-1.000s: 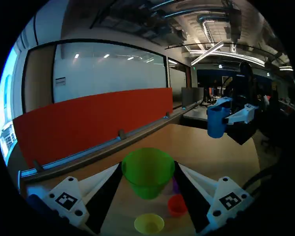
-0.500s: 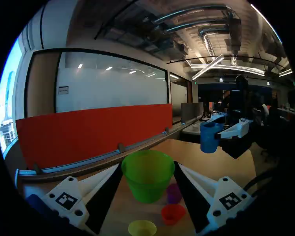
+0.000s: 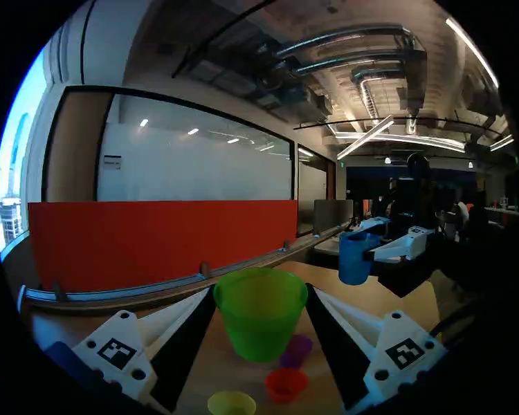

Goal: Pour water

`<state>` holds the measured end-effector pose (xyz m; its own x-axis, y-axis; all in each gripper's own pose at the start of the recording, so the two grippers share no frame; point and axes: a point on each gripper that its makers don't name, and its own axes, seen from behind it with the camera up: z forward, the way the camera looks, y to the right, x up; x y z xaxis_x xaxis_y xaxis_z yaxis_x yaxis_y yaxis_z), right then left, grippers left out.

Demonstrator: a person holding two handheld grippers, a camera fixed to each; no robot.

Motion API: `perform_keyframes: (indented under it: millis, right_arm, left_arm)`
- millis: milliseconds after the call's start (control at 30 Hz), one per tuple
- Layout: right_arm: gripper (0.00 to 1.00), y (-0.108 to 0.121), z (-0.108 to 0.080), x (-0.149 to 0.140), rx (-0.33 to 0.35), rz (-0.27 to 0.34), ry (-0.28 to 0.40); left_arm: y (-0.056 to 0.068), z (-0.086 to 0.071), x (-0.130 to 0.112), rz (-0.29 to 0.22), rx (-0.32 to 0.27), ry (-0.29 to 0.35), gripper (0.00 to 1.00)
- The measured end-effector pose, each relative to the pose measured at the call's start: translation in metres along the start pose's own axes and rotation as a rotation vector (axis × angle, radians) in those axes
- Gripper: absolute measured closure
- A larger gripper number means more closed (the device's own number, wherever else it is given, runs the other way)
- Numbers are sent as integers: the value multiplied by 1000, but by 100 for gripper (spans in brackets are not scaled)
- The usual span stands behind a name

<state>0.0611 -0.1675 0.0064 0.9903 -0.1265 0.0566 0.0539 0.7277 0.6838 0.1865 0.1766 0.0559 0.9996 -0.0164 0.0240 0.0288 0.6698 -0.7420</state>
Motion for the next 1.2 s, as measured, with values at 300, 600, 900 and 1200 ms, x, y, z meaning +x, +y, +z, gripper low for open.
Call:
perform_keyframes:
  millis: [300, 600, 900, 1200]
  right_arm:
    - [9, -1, 1, 0, 4, -2, 3]
    - [9, -5, 2, 4, 14, 0, 25]
    - [9, -7, 5, 9, 17, -21, 50]
    - [9, -15, 13, 17, 40, -43, 73]
  left_arm:
    - [1, -6, -6, -2, 6, -18, 10]
    - [8, -11, -11, -12, -13, -34, 10]
    - [18, -15, -28, 5, -37, -71, 10]
    - [28, -17, -46, 4, -63, -89, 10]
